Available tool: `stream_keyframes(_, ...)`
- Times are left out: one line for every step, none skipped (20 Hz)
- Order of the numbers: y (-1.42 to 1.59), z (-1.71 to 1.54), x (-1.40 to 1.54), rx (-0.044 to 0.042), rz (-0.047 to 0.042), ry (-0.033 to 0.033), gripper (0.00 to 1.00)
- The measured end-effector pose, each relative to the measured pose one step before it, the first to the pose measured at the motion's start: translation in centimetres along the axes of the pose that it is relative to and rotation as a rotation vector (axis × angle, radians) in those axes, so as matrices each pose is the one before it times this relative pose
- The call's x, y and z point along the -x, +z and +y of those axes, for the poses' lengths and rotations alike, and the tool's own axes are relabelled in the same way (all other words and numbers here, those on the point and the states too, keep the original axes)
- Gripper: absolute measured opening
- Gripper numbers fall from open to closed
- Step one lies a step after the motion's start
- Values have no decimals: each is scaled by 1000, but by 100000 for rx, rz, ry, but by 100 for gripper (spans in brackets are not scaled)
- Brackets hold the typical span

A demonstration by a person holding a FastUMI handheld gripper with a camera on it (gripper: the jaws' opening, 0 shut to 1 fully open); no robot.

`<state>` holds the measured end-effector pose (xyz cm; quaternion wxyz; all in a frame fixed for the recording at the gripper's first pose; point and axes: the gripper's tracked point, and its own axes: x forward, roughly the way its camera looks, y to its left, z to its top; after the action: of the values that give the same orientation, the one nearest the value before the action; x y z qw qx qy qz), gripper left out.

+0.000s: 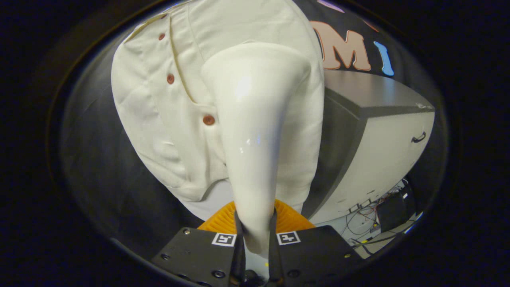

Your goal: Iron the clothes twice with a garment steamer, once on the left side and once on the right side.

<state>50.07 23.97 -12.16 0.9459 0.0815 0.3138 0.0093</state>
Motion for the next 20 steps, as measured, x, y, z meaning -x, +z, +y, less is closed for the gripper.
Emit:
stream_keyframes(-1065, -238, -317, 397, 2084, -530, 23)
stream_keyframes(-1065, -132, -208, -372, 2306, 153, 23)
stream_keyframes(-495, -11, -320, -2278, 557, 646, 23)
stream_keyframes(-431, -16, -306, -2582, 967, 523, 24)
stream_keyframes(-510, -208, -267, -1322, 1149, -162, 23)
stream_keyframes(-802, -281, -260, -376, 1418, -559, 23)
stream_keyframes(-896, -274, -147, 400, 1751, -758, 23)
stream_keyframes(-882, -343, -23, 986, 1359, -562, 23)
stream_keyframes(-628, -163, -38, 684, 802, -452, 23)
stream_keyframes(-506, -30, -120, -65, 744, -172, 23)
stream_keyframes(-345, 81, 2, -1166, 29, 146, 23)
stream_keyframes(-563, 58, -62, -1431, 5, -14, 23)
stream_keyframes(-598, -9, 154, -1075, 126, -15, 23)
stream_keyframes(-851, -127, 591, -538, 701, -135, 23)
stream_keyframes(-543, -37, 411, -121, -187, -280, 23)
stream_keyframes(-355, 118, 637, 166, -745, -129, 23)
stream_keyframes(46, 174, 655, -72, -2735, 419, 23)
stream_keyframes(-129, 71, 1030, -477, -888, 462, 23)
stream_keyframes(410, 169, 1151, -948, -2694, 490, 23)
stream_keyframes(285, 398, 1097, -678, -1770, 580, 23)
